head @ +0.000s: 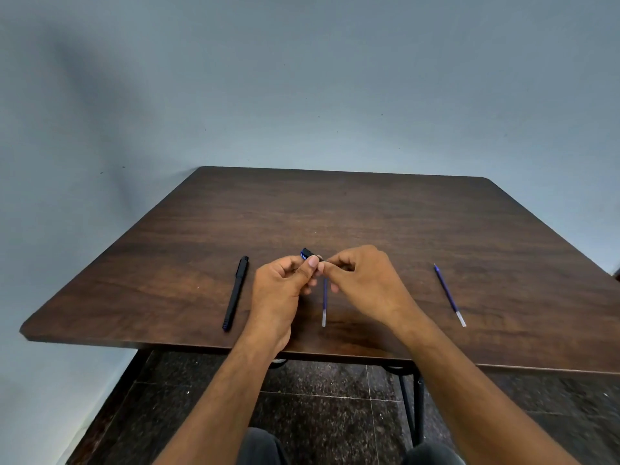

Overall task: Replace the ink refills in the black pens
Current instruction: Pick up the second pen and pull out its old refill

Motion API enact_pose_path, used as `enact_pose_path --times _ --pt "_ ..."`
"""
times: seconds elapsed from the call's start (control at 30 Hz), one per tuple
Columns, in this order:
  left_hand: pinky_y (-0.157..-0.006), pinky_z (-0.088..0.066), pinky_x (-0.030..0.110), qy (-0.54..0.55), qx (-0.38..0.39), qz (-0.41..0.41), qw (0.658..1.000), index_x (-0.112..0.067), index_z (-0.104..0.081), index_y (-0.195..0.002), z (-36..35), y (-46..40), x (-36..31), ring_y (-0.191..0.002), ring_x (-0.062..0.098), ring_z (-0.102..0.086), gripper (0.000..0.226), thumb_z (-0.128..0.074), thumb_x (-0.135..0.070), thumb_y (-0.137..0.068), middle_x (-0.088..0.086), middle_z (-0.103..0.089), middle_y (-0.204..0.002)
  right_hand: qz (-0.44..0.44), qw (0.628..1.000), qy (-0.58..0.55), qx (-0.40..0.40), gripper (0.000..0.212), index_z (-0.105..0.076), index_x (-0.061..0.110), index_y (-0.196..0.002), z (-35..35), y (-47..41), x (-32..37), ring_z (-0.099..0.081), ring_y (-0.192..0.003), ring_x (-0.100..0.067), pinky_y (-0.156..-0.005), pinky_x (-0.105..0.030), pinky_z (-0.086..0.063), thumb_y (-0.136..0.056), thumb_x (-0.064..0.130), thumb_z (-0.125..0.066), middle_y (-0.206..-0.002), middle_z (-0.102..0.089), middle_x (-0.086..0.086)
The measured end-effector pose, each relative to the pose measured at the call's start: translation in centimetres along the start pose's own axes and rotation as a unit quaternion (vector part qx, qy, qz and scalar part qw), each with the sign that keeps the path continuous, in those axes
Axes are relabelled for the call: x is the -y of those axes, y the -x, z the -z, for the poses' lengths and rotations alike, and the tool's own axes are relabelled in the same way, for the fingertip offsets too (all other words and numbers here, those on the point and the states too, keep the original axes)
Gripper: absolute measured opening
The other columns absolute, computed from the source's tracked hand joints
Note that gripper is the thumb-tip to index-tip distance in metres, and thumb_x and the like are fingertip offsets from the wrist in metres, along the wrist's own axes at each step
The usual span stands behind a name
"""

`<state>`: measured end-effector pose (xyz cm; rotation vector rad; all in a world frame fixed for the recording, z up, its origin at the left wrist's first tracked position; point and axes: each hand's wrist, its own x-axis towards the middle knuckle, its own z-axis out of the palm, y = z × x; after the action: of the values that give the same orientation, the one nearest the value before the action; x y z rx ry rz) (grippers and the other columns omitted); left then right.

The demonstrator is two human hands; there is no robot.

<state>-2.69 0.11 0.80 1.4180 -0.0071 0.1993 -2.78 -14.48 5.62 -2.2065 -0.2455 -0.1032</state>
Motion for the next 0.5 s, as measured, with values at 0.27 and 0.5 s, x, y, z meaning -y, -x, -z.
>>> enact_pose_path --times 0.27,0.5 --pt "-0.063 -0.052 0.019 0.002 -0.005 0.002 1.000 -0.011 -0.080 -0.087 0.1 0.0 0.2 -0.067 0.007 -0.061 0.014 -0.070 -0.019 -0.092 0.005 -0.073 -0.074 0.022 0.999 -0.004 -0.031 0.026 -0.081 0.019 -0.083 -1.2 0.0 -1.2 -0.042 -0.045 -0.009 -0.046 -0.031 -0.042 -0.098 0.034 -0.065 -0.065 -0.072 -0.014" --pt "-0.063 -0.052 0.020 -0.011 -0.004 0.000 1.000 -0.008 -0.079 -0.086 0.1 0.2 0.0 -0.065 0.007 -0.060 0.016 -0.069 -0.020 -0.092 0.005 -0.072 -0.072 0.022 0.999 0.002 -0.042 0.023 -0.080 0.028 -0.082 -1.4 0.1 -1.3 -0.061 -0.051 -0.016 -0.057 -0.045 -0.057 -0.097 0.035 -0.065 -0.072 -0.077 -0.007"
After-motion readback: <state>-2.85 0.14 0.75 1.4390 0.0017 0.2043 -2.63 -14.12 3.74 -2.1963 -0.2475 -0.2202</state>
